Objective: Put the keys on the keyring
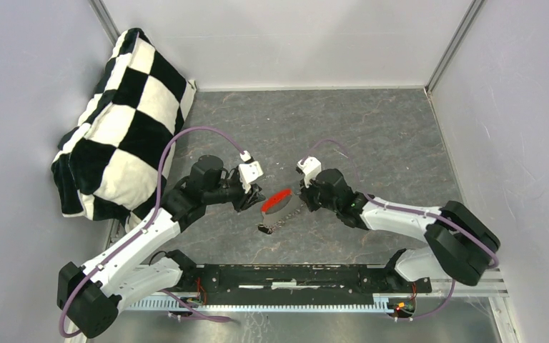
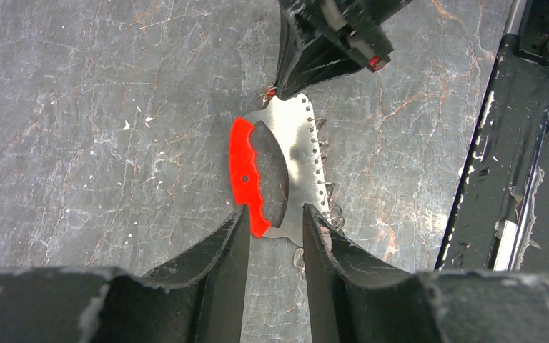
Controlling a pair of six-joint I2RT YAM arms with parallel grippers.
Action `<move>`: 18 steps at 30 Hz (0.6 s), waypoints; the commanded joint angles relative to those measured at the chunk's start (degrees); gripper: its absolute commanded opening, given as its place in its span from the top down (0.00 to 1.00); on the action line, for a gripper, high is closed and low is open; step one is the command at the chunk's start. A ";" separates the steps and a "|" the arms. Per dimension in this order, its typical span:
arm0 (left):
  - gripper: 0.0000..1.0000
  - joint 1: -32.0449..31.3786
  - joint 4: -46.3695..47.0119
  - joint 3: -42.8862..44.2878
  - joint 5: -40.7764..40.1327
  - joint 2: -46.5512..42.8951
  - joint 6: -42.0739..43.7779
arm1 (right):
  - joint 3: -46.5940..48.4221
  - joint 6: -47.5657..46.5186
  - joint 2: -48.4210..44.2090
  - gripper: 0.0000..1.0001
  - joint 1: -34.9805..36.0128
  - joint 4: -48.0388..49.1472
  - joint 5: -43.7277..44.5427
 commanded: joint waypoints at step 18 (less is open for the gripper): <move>0.52 -0.04 1.94 3.78 2.46 0.63 -4.54 | -2.01 -9.14 -20.93 1.00 0.02 10.12 -33.16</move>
